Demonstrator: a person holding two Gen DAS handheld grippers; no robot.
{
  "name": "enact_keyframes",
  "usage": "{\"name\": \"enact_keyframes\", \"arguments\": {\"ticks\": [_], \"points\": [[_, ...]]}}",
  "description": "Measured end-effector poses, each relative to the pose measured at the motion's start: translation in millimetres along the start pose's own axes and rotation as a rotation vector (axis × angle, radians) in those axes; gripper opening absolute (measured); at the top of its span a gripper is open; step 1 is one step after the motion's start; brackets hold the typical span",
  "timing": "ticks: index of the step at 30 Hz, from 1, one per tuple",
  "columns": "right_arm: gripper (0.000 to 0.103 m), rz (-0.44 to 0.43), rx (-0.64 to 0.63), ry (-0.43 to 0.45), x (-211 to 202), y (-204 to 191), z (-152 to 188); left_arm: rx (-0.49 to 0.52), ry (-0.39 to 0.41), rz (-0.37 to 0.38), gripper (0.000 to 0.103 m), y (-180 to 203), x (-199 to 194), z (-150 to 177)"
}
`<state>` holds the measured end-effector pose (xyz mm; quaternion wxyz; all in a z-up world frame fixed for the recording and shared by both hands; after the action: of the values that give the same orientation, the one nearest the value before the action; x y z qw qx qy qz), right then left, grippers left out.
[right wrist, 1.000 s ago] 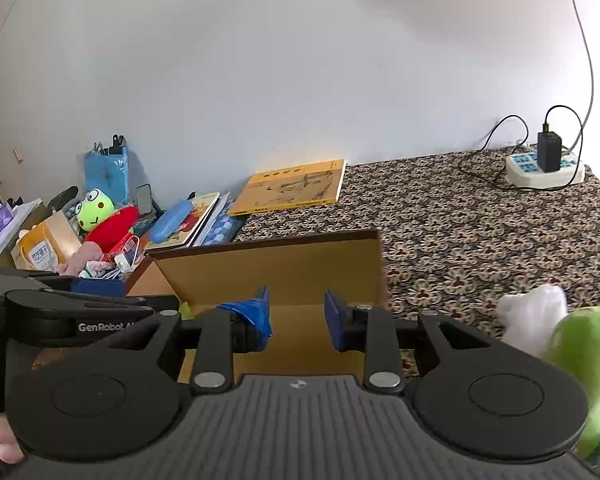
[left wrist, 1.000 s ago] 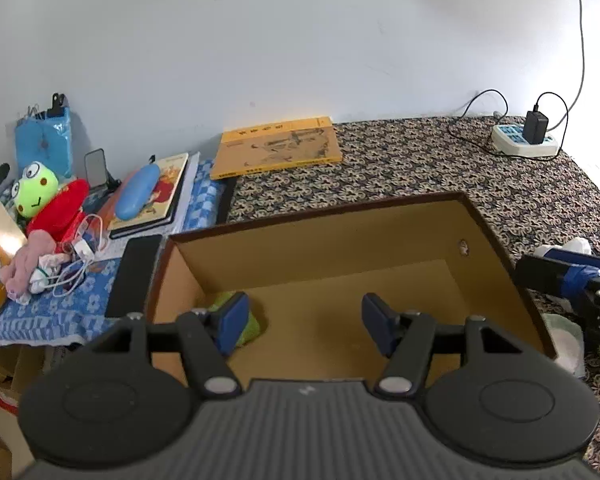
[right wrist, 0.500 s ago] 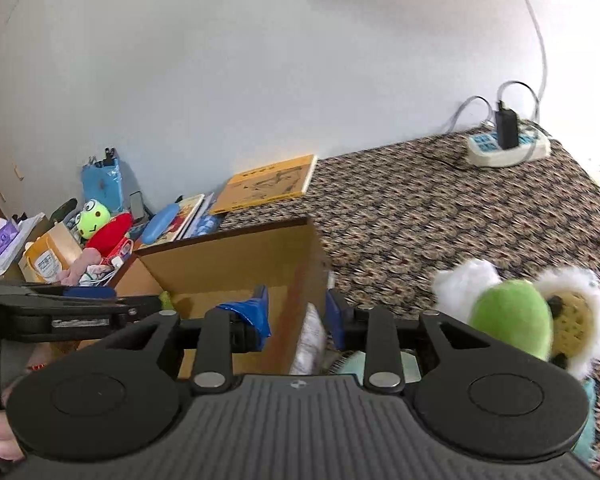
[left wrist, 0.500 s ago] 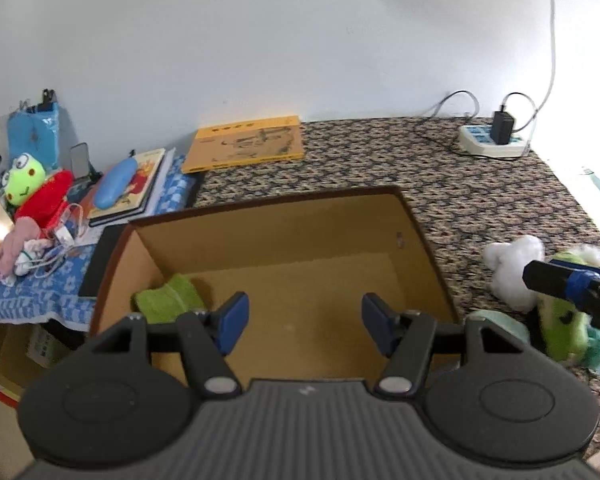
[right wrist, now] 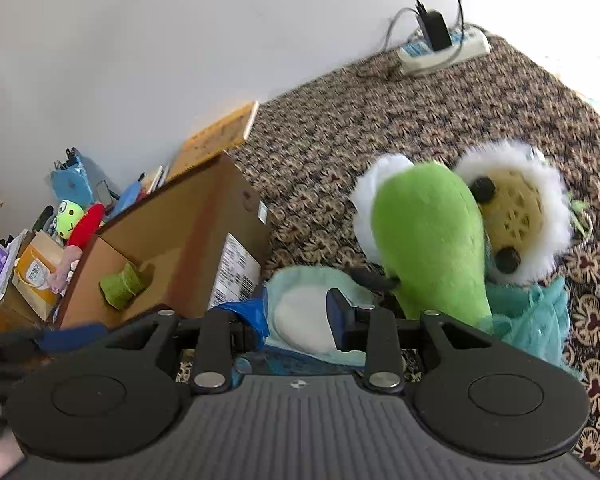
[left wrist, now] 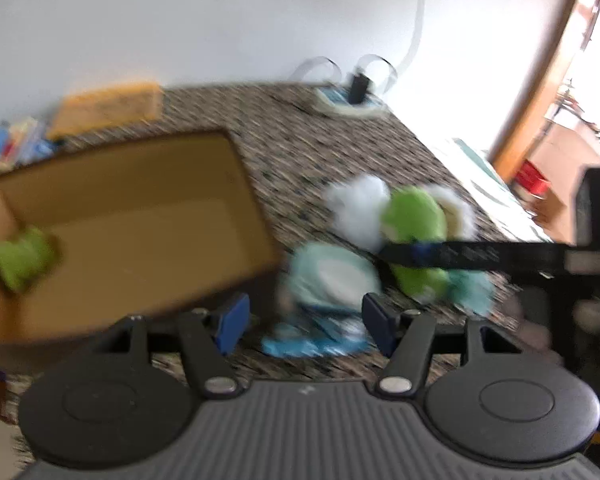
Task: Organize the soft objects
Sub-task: 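Grasp the mint-green round pad with the right gripper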
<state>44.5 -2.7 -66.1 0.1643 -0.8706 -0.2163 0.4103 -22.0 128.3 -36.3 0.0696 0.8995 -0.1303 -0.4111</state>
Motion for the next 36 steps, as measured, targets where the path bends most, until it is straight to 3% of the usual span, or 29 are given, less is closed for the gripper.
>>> {"name": "enact_keyframes", "arguments": {"ticks": [7,19,22,26,31,34,36], "points": [[0.017,0.005,0.006,-0.048,26,10,-5,0.062,-0.118,0.059,0.064,25,43,28],[0.018,0.096,-0.242,-0.025,74,6,-15,0.066,-0.208,0.092,0.064,29,84,43],[0.018,0.114,-0.313,-0.074,77,5,-7,0.053,-0.221,0.077,0.064,25,90,42],[0.018,0.003,-0.21,-0.213,70,8,15,0.058,-0.218,0.053,0.064,20,93,41],[0.017,-0.111,-0.107,-0.264,43,12,30,0.063,-0.229,0.074,0.065,15,97,45],[0.017,-0.195,-0.038,-0.338,33,8,43,0.054,-0.247,0.108,0.066,16,100,46],[0.017,-0.202,-0.017,-0.353,28,6,53,0.057,-0.248,0.108,0.066,16,102,45]]}}
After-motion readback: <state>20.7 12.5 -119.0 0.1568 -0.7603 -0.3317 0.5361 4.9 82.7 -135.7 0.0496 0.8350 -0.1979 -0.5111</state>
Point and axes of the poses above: each gripper's, at about its wrist camera, not at the fingertips, and x roughly the way its jaws point, y to its right, z to its underside, the point moved 10 cm from there along x, roughly the way its jaws point, and after that the axes turned 1 degree about -x, right-handed, at the moved point
